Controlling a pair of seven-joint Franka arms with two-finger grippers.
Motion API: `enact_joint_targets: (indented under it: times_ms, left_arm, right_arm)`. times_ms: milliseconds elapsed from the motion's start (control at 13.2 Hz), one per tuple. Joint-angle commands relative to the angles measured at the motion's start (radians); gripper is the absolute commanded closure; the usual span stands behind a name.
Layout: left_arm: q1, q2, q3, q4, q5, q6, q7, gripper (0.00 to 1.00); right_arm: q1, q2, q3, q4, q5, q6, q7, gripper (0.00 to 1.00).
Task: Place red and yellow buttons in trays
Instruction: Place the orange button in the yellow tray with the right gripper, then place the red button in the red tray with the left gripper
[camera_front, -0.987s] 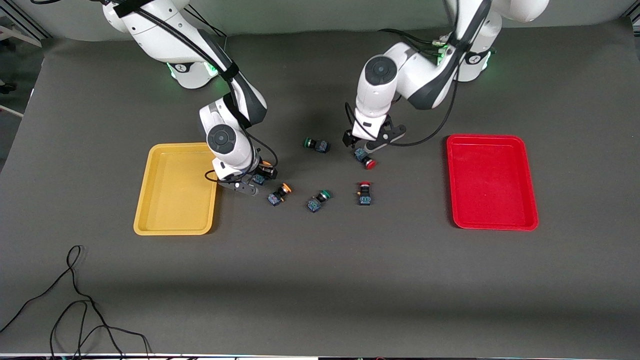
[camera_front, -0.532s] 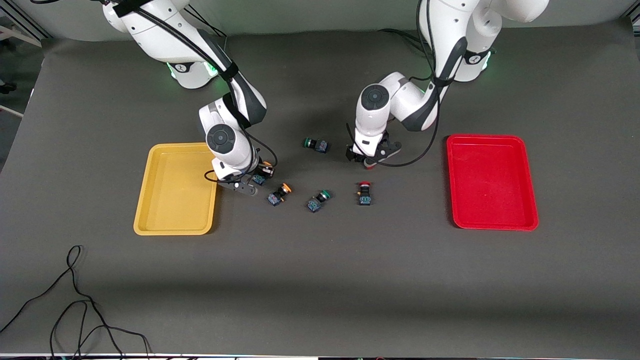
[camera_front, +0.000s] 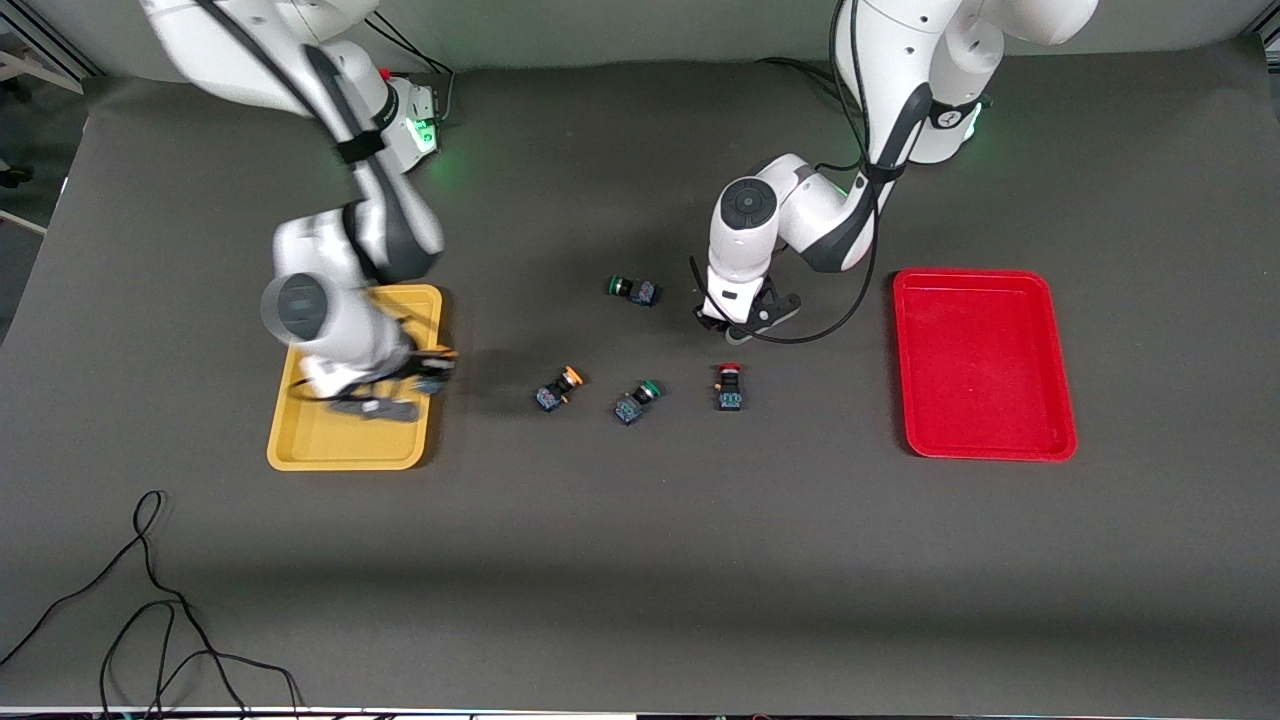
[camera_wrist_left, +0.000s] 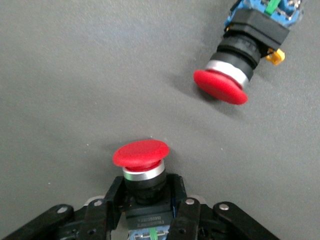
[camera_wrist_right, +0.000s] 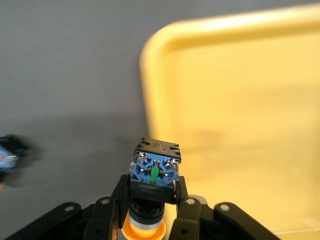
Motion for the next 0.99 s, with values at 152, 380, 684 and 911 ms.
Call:
enact_joint_targets:
  times_ms: [152,380,684,911]
  left_arm:
    - [0.073,-0.072,-0.002,0.128,0.009,-0.24,0.056,1.0]
    - [0.145,-0.221,0.0,0.136,-0.092,-0.402,0.312,1.0]
    - [0.367,-0.381,0.004,0.102,-0.14,-0.683,0.767,1.0]
    - [0.539,-0.411,0.007,0.049,-0.091,-0.717,1.037,1.0]
  right_arm:
    - [0.011,-0.015,-0.13,-0.056,0.014,-0.018,-0.21,0.81]
    - [0.01,-0.009,-0.158,-0.073,0.016,0.011,-0.253,0.01]
    - [0.037,-0.012,-0.146,-0.04,0.103,0.008,-0.244,0.0]
    - [0.118,0.012,-0.146,0.075,0.287,-0.005,-0.206,0.0]
